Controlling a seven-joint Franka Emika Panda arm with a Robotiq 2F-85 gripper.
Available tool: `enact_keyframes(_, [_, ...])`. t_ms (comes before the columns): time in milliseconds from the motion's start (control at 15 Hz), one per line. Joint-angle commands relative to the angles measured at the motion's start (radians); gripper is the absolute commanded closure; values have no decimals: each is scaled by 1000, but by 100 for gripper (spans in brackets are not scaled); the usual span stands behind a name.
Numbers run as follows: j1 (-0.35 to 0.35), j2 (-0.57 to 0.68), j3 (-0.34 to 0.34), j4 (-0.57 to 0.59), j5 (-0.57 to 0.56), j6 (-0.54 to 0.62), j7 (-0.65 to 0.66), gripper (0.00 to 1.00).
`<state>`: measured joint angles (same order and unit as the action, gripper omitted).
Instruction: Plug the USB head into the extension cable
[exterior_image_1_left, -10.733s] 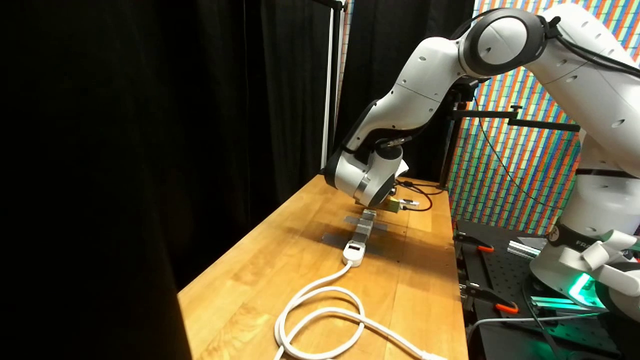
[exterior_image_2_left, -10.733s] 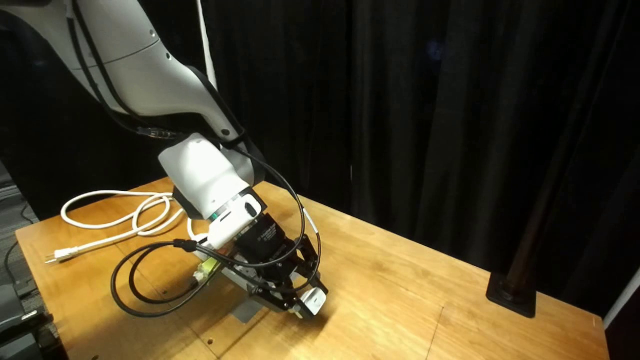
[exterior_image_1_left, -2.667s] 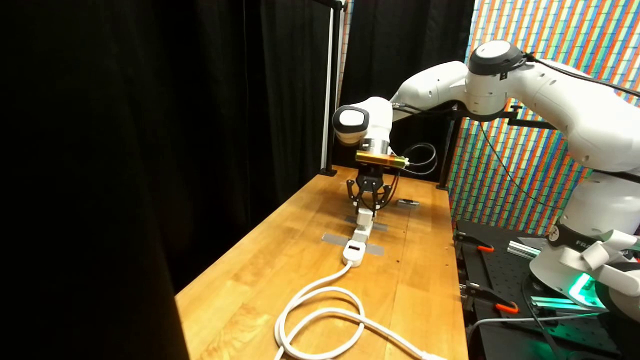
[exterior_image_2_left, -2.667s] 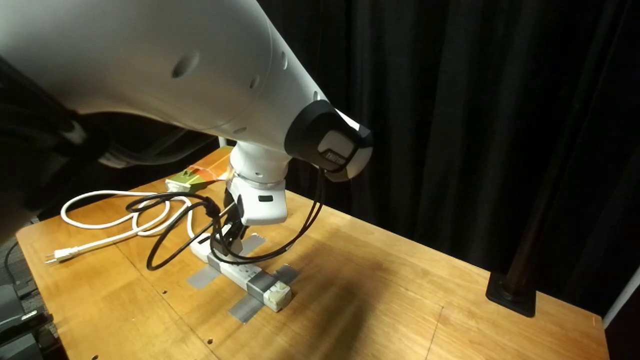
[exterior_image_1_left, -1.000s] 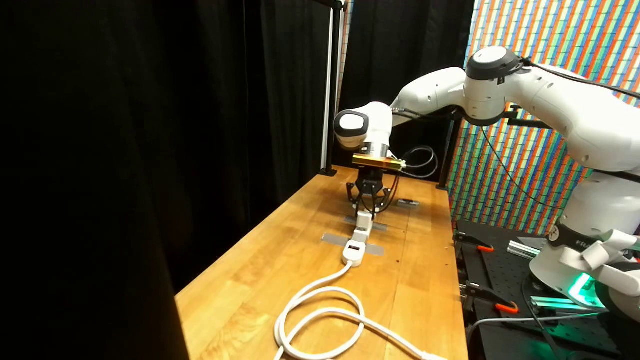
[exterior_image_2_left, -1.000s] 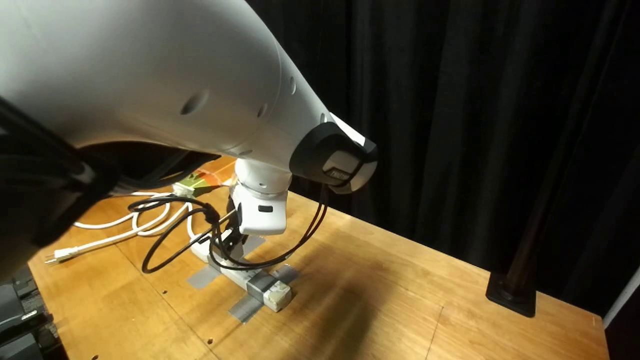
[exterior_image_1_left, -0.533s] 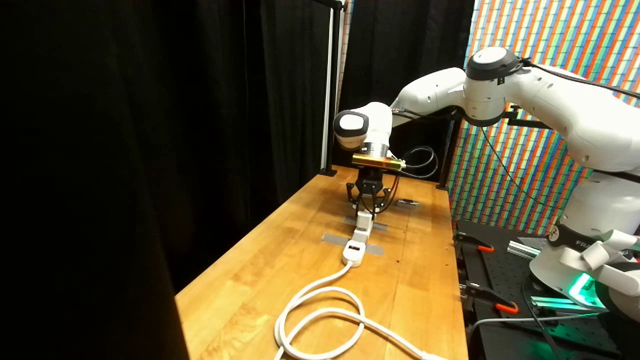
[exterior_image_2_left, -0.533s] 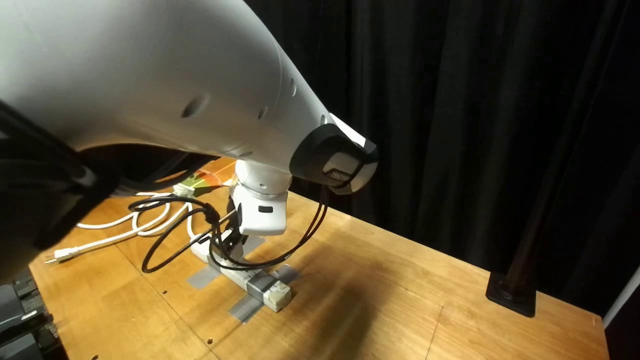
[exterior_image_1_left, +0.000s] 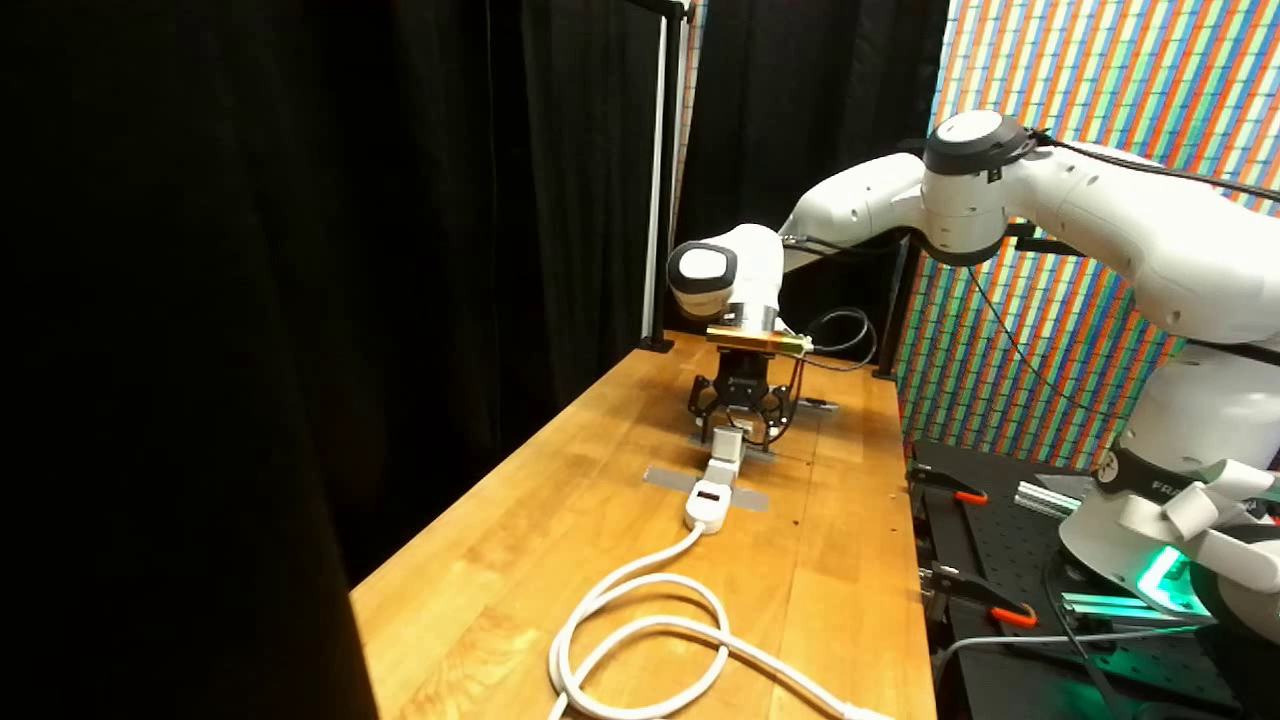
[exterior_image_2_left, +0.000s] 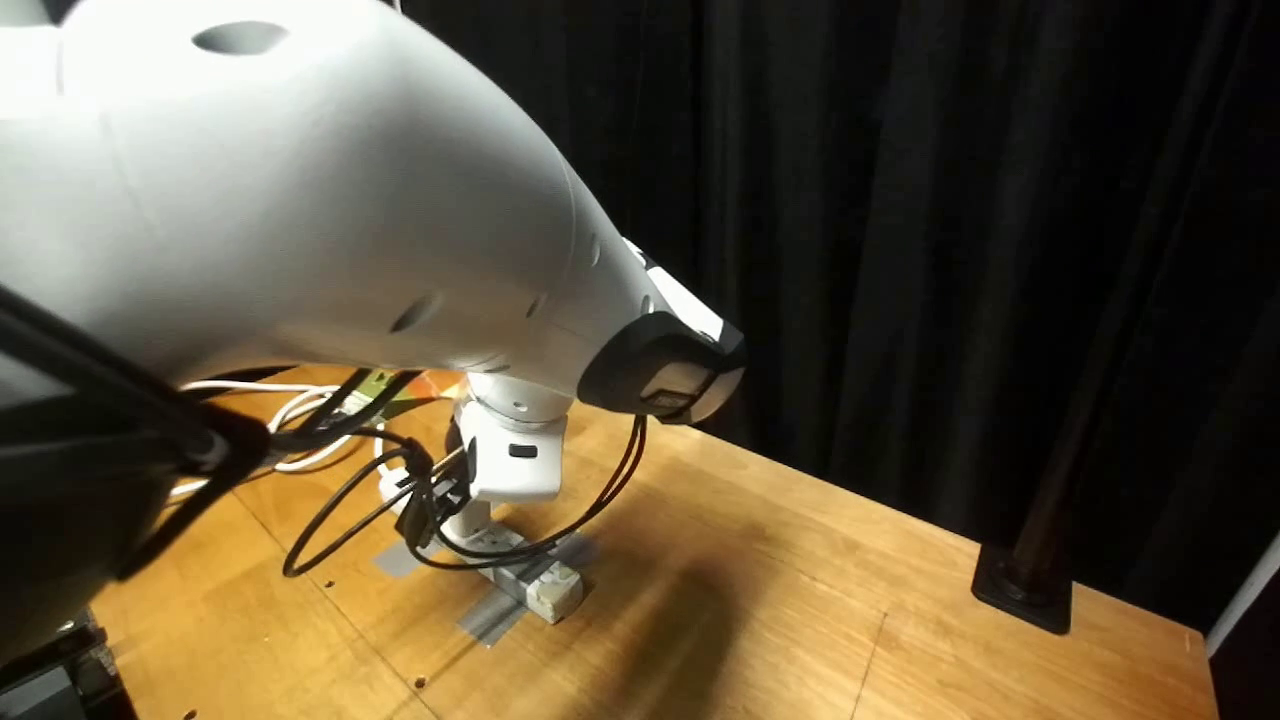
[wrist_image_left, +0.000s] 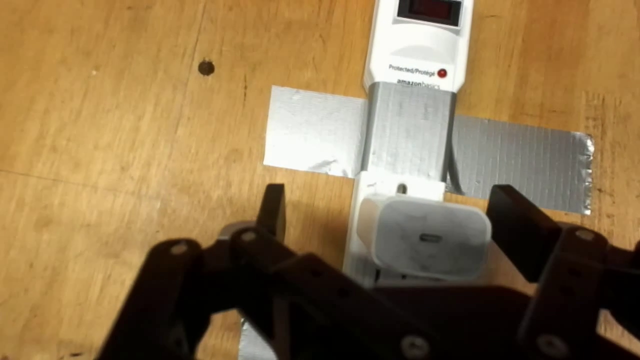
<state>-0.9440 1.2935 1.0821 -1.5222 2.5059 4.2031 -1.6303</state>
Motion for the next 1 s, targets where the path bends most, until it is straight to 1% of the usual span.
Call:
enact_keyframes(0, [14, -94, -5, -25, 10, 6, -2, 0])
enact_keyframes(267, [72, -248, -35, -53, -1, 21, 41, 0])
enact_keyframes(333, [94, -279, -43, -53, 0, 30, 46, 5])
enact_keyframes(400, [123, -306, -63, -46, 1, 45, 56, 27])
enact_keyframes(467, [151, -331, -85, -49, -2, 47, 63, 29])
enact_keyframes(533, [165, -355, -106, -81, 1, 18, 69, 30])
enact_keyframes(733, [257, -393, -191, -50, 4, 29, 66, 56])
enact_keyframes(867, [307, -397, -251, -40, 13, 31, 51, 69])
enact_keyframes(933, [329, -396, -278, -30, 17, 31, 38, 78])
